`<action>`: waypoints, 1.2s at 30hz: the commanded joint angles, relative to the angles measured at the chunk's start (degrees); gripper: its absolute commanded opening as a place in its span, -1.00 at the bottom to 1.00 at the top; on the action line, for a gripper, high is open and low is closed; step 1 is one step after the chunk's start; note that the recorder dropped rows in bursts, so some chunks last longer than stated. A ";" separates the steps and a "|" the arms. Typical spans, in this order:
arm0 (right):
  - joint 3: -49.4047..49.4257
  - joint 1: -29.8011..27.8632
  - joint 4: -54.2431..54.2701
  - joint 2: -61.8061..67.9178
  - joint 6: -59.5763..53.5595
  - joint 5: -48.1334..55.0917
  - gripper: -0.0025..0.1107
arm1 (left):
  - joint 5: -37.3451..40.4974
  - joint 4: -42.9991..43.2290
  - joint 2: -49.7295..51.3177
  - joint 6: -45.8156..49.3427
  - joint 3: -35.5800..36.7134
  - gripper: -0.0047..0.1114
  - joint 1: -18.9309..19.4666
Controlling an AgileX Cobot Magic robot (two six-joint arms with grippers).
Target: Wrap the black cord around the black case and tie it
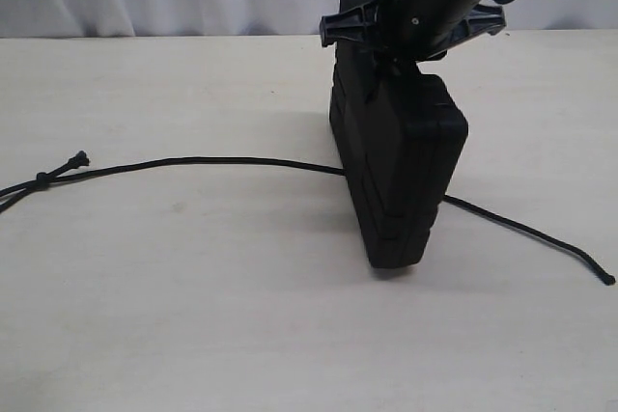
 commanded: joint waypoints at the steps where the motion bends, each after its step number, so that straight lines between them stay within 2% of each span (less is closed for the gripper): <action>1: 0.40 -0.20 2.09 0.62 -2.47 2.03 -0.88 | -2.79 2.64 -0.17 -0.10 0.18 -0.92 -0.23; 2: 0.40 -0.20 2.09 0.62 -3.62 2.12 -0.88 | -4.67 5.47 -0.17 -0.10 0.18 -0.92 -0.23; 8: 0.40 -0.20 1.59 0.62 -7.00 2.12 -0.88 | -17.79 4.85 -0.17 -0.10 0.18 -0.92 -0.23; 14: 0.40 -0.29 -2.06 0.62 -8.60 2.12 -0.88 | -25.16 4.85 -0.17 -0.83 0.18 -0.92 -0.23; 15: 0.40 -0.29 -1.96 0.62 -8.60 1.85 -0.88 | -26.47 4.35 -0.17 -2.47 0.18 -0.92 -0.23; 19: 0.40 -0.29 -1.96 0.62 -8.60 1.68 -0.88 | -27.11 -5.47 -0.17 -18.66 0.18 -0.92 -0.23; 22: 0.40 -0.29 -1.96 0.62 -8.60 2.39 -0.88 | -29.79 -5.33 -0.17 -20.31 0.18 -0.92 -0.23; 26: 0.40 -0.29 -1.96 0.62 -9.06 3.03 -0.88 | -37.89 -7.65 -0.17 -25.39 0.18 -0.92 -0.23; 28: 0.40 -0.29 -1.96 0.62 -9.66 3.02 -0.88 | -36.76 -7.84 -0.17 -28.47 -0.25 -0.92 -0.23; 31: 0.40 -0.29 -1.96 0.62 -9.66 3.02 -0.88 | -29.81 -7.46 0.08 -28.62 -5.39 -0.92 -0.23; 36: 0.40 -0.29 -1.96 0.62 -10.06 3.17 -0.88 | -16.81 -0.66 10.69 -28.62 -17.03 -0.92 -0.23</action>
